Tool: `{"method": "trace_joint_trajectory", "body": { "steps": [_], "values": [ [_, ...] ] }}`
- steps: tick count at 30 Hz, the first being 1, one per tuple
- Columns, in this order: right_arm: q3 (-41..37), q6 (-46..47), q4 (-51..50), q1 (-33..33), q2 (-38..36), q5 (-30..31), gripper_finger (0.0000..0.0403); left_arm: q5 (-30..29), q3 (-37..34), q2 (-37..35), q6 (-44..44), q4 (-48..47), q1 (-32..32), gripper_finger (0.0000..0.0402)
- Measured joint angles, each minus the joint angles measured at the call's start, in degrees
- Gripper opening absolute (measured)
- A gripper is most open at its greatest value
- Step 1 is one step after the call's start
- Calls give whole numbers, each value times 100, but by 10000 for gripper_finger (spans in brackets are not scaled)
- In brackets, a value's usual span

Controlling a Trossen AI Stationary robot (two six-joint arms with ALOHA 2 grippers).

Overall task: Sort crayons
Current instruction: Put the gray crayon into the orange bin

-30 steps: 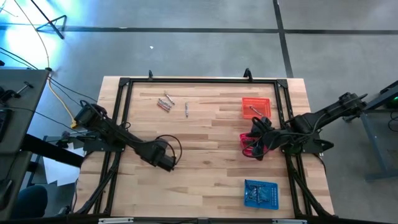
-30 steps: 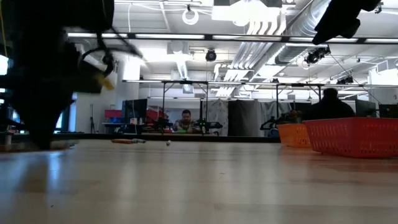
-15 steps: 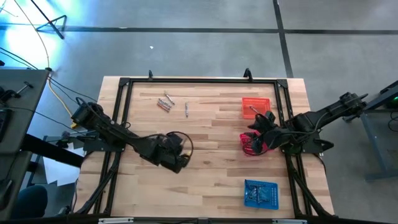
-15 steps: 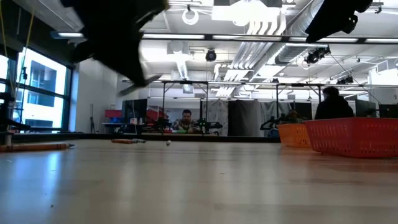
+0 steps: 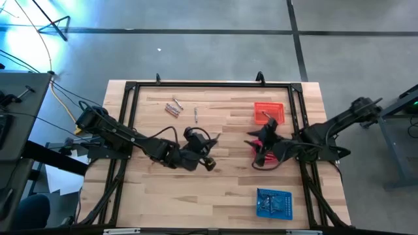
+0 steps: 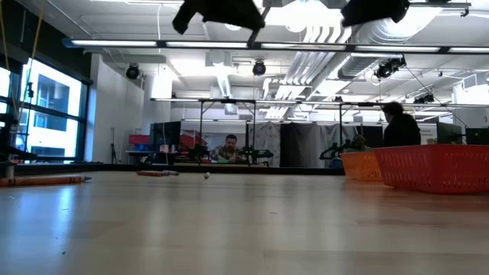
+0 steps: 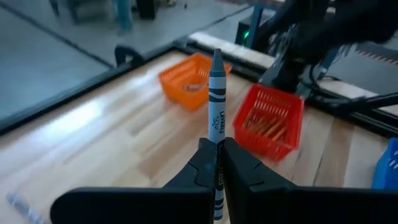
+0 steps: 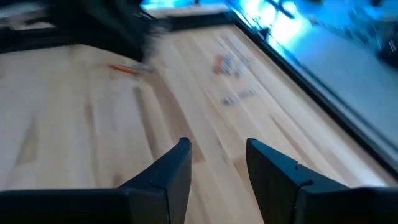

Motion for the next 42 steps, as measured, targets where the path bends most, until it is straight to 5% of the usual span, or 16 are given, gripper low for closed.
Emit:
{"method": "trace_joint_trajectory", "body": {
  "steps": [17, 42],
  "values": [
    [-2, -2206, 2367, 378, 330, -528, 147, 315, -3, 182, 1345, 1855, -34, 0],
    [-4, -2307, 3138, 221, 348, -1246, 147, 511, -2, 361, 2497, 3049, -432, 0]
  ]
}}
